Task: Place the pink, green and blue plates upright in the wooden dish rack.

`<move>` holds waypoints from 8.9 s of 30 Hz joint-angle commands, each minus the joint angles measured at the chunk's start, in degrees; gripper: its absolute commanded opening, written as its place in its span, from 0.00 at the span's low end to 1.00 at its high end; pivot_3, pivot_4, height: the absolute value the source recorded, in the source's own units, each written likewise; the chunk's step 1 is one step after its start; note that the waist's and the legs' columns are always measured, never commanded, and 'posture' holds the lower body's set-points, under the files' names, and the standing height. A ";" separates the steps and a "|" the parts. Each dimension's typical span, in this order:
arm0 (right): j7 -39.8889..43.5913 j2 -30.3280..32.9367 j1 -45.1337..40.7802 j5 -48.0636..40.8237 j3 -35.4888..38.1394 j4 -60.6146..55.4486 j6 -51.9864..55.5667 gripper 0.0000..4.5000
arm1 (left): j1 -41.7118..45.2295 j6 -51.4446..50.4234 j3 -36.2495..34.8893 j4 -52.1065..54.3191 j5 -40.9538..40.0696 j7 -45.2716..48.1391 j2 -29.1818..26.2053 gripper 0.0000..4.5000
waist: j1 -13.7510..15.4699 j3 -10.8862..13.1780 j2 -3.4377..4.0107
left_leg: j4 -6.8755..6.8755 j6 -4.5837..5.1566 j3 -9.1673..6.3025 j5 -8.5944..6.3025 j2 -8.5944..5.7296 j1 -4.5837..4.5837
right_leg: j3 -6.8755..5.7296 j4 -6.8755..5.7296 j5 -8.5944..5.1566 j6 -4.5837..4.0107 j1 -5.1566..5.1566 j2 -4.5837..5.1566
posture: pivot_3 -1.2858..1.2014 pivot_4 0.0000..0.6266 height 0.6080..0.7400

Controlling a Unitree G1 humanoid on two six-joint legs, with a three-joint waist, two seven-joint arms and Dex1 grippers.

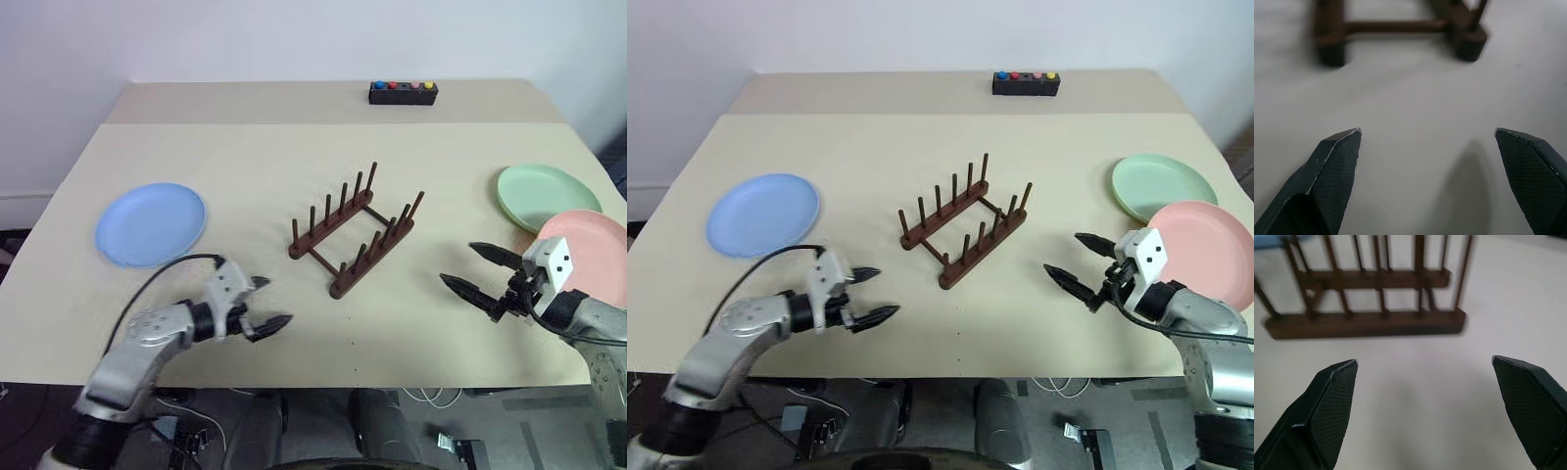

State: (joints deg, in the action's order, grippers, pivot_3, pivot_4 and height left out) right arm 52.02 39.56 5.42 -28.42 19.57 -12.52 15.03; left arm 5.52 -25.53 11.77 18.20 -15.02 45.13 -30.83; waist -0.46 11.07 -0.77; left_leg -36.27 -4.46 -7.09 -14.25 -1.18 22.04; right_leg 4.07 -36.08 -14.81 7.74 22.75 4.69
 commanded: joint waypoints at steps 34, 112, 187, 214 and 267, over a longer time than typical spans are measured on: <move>-8.87 -0.86 10.86 -6.62 1.05 -21.32 11.70 1.00 | 9.52 7.25 9.67 -14.15 10.52 -3.07 10.91 0.17 | -0.18 -0.10 0.10 | 0.13 0.04 0.01 -0.03 0.00 -0.50 | 0.01 0.08 -0.11 0.02 -0.43 0.01 | 0.52 0.24 1.00; -21.65 -7.90 -6.48 20.78 -10.83 9.11 -6.67 0.00 | 18.77 18.25 5.75 -28.35 13.08 -4.90 16.53 0.15 | -0.42 -0.05 0.06 | 0.17 0.13 0.02 -0.09 0.00 -0.44 | 0.01 0.06 -0.05 0.13 -0.31 0.00 | 0.52 0.24 1.00; -10.93 4.41 -26.04 -5.20 5.88 -12.25 9.28 0.01 | 14.64 20.35 6.35 -20.29 4.81 9.00 13.14 0.14 | -0.32 0.03 0.03 | 0.13 0.14 -0.06 -0.09 0.00 0.07 | -0.05 0.14 0.02 0.25 0.04 0.01 | 0.52 0.24 1.00; -6.44 1.35 -22.88 -35.09 9.75 -3.85 22.83 0.01 | 10.18 13.69 0.86 -9.04 -3.96 7.49 10.81 0.14 | -0.31 0.02 0.09 | 0.13 0.14 -0.13 -0.09 0.00 0.17 | -0.12 0.08 0.02 0.24 0.16 0.00 | 0.52 0.24 1.00; -5.15 -0.66 -20.09 -40.61 11.63 5.58 27.57 0.01 | 10.26 14.06 2.45 -8.84 -2.32 7.03 10.97 0.14 | -0.34 0.02 0.09 | 0.13 0.14 -0.13 -0.09 0.00 0.18 | -0.12 0.08 0.03 0.25 0.17 -0.01 | 0.52 0.24 1.00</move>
State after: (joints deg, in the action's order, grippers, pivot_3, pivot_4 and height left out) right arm 46.85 39.17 -14.73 -68.44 29.74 -6.62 42.97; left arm 15.45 -12.01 14.06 7.21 -17.41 52.23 -19.84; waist -0.81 11.09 -0.68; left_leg -36.14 -4.32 -7.22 -14.34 -1.18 22.22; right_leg 3.95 -36.00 -14.78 7.99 22.91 4.68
